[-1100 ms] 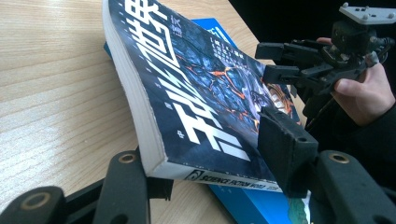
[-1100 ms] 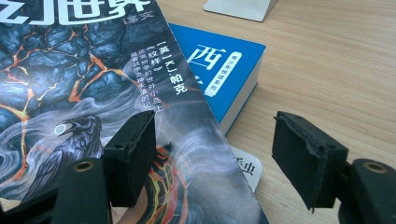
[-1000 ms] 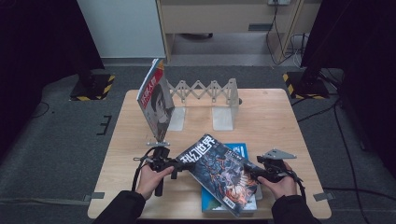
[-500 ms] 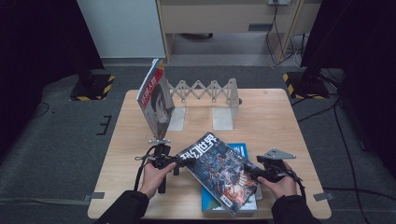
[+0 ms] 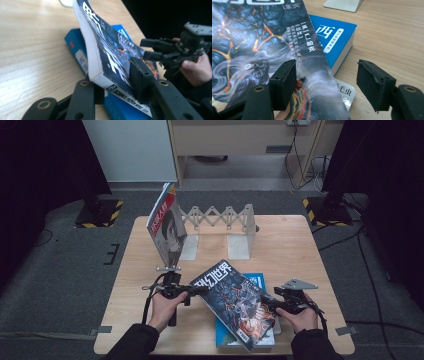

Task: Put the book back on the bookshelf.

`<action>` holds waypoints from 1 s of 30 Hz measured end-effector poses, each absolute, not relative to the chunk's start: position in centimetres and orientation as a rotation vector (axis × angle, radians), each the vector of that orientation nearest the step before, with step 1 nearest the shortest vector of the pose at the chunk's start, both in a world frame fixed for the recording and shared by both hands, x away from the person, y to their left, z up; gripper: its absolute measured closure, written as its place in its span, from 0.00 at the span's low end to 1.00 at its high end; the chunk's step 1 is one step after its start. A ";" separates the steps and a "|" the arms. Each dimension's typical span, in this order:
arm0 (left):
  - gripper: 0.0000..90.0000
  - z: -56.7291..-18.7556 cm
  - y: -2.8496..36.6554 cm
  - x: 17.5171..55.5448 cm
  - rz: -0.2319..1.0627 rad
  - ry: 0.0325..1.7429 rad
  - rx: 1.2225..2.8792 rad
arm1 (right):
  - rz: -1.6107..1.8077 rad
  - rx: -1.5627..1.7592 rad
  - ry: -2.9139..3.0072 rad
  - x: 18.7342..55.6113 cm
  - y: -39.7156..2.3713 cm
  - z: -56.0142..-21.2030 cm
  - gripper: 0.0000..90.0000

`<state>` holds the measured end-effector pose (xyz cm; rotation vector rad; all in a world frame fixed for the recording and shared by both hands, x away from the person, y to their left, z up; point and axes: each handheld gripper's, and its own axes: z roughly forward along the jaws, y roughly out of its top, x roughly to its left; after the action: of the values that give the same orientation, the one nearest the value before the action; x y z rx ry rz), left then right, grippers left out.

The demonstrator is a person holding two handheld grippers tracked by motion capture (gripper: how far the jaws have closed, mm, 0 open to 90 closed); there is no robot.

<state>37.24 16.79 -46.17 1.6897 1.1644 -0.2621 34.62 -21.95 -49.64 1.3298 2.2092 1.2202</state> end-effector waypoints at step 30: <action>0.53 -49.9 19.3 38.0 -0.302 1.267 1.800 | 1.168 1.321 2.171 34.6 -22.4 -49.5 0.33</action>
<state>37.96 19.26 -49.87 1.8004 1.2665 -0.3020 34.57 -22.43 -49.50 1.3209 2.1710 1.1685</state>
